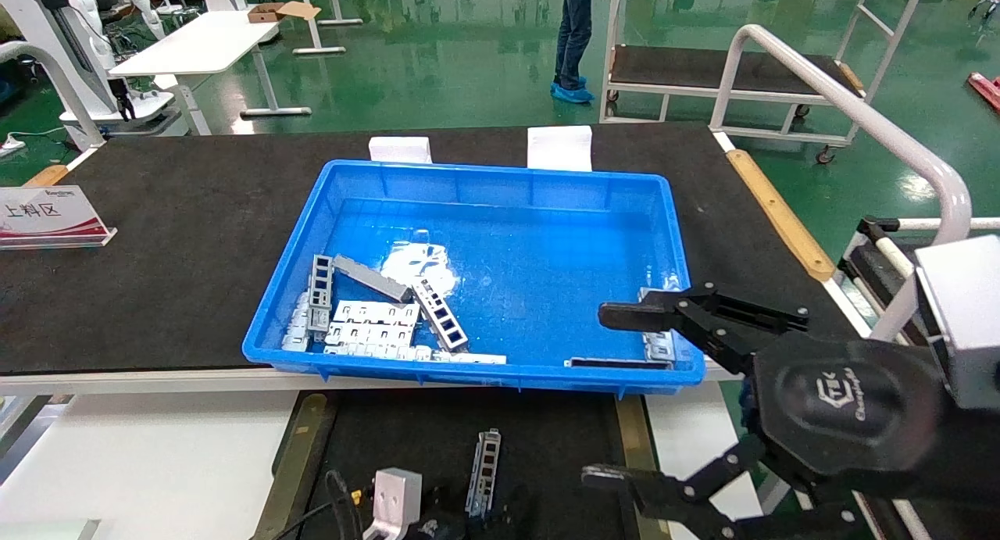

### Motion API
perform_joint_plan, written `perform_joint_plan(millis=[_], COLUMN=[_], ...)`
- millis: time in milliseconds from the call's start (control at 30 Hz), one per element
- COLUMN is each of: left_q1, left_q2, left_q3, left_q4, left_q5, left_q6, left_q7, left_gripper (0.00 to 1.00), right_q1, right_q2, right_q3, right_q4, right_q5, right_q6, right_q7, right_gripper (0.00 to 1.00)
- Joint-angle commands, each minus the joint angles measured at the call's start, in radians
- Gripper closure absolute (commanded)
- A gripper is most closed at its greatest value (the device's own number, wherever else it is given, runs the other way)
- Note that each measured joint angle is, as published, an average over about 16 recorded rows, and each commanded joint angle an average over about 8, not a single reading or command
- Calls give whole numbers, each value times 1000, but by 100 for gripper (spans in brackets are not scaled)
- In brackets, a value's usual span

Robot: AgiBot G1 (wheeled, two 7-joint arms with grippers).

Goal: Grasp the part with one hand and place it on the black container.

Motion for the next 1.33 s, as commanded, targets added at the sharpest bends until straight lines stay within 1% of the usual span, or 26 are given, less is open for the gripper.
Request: perform_joint_plan(millis=[33, 167, 300, 600, 767, 1000, 1333], left_q1=[-6, -36, -66, -113, -156, -207, -215], left_q2=[-49, -134, -212, -410, -500, -568, -595], left_q3=[48, 113, 154, 208, 225, 225, 218], left_q4=[-21, -62, -105, -252, -290, -295, -296], left_q5=[8, 25, 42, 70, 92, 108, 108], left_q6=[21, 78, 132, 235, 306, 391, 423], left_q7=[-36, -98, -147, -251, -297, -332, -332], left_gripper=[0, 0, 0, 0, 0, 0, 0], right_q1=[0, 0, 0, 0, 0, 0, 0], right_q2=[0, 0, 0, 0, 0, 0, 0], right_q3=[0, 0, 0, 0, 0, 0, 0], right_q4=[0, 0, 0, 0, 0, 0, 0], right_q5=[0, 0, 0, 0, 0, 0, 0], right_q6=[0, 0, 0, 0, 0, 0, 0], right_q7=[0, 0, 0, 0, 0, 0, 0], right_gripper=[0, 0, 0, 0, 0, 0, 0])
